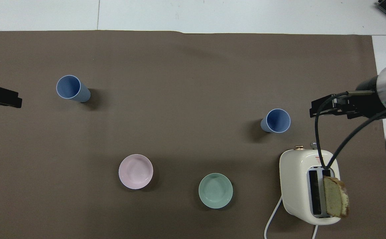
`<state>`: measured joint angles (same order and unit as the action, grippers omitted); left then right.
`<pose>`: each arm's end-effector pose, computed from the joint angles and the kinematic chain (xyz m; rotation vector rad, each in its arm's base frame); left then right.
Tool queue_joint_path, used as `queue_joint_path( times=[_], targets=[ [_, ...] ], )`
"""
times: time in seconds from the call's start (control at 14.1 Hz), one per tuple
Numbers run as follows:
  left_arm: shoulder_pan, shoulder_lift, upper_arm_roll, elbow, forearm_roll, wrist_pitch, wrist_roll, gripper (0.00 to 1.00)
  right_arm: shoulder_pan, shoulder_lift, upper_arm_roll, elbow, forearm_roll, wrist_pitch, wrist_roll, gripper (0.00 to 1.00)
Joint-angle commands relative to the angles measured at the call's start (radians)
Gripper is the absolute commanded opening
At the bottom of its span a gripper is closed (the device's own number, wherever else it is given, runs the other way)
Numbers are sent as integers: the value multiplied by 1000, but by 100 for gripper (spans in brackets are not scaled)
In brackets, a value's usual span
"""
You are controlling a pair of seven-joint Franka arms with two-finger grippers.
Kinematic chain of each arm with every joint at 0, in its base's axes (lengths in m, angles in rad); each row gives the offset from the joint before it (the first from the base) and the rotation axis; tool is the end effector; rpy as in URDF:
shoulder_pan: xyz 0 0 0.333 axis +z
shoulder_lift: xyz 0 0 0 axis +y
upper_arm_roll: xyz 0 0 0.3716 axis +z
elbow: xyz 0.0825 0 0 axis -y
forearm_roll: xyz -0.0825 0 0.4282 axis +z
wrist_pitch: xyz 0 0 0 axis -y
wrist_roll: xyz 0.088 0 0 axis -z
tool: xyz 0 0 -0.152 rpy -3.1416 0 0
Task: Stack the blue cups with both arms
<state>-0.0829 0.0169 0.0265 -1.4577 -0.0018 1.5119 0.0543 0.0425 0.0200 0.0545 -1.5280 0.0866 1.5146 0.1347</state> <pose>0.5997 -0.0343 0.6778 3.1348 -0.1739 0.0586 0.5949 0.0712 0.6409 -3.0573 0.0524 0.0662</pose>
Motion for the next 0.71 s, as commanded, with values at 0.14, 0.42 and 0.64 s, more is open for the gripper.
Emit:
queue_joint_path(
  times=[0.14,0.42,0.64],
  targets=[
    [6,-14,-4,-7,-7,-12,-7,100,-9,-29,5,-35,-22,15,-21,100],
    [-6,-14,-5,-7,-11,-16,-14,100,-9,-29,5,-35,-22,15,-21,100],
    [-5,-14,-5,-10,-14,-10,-11,100,-9,-29,5,-35,-22,15,-21,100]
  ],
)
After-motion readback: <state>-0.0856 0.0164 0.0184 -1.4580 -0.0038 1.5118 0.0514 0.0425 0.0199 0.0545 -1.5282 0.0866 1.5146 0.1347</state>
